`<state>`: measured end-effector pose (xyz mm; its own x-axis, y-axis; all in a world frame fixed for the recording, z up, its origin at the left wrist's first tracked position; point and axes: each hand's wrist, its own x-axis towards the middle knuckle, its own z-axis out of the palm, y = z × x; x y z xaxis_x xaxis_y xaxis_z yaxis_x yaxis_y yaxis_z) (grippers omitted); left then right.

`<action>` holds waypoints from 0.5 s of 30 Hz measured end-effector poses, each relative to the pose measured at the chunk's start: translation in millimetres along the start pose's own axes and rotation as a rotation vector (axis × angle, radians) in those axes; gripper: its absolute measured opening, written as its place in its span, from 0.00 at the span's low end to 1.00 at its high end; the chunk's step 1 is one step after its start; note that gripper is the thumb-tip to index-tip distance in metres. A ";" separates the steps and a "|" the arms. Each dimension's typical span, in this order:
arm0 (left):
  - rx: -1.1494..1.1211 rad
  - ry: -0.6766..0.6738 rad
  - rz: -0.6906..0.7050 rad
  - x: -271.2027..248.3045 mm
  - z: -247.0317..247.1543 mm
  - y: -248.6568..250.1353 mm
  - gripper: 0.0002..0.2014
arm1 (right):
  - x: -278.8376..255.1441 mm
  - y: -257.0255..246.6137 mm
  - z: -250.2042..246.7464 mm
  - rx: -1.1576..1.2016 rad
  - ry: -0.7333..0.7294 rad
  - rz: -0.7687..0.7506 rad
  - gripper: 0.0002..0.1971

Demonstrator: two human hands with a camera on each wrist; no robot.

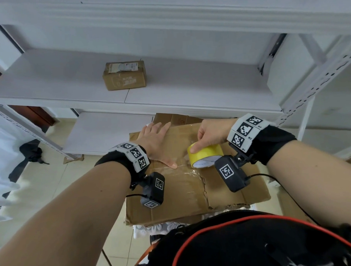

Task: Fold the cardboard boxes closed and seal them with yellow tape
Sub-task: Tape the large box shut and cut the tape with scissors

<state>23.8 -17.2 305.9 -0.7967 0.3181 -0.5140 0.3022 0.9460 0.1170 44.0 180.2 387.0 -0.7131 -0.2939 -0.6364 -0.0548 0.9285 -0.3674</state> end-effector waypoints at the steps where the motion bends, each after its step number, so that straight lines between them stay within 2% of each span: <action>1: 0.001 -0.001 -0.002 -0.1 -0.1 -0.3 0.74 | -0.7 -0.6 -0.3 -0.022 0.002 0.015 0.20; 7: -0.005 0.009 0.005 -1.3 0.2 -1.0 0.74 | -3.6 0.1 -1.8 -0.144 0.022 0.101 0.21; 15: 0.043 -0.051 -0.034 -0.6 -13.6 19.2 0.75 | -9.3 1.2 -1.9 -0.194 0.044 0.113 0.22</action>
<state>23.0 1.7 319.9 -0.7796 0.2816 -0.5594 0.2988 0.9522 0.0630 49.2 184.5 393.7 -0.7520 -0.1789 -0.6344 -0.1028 0.9825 -0.1551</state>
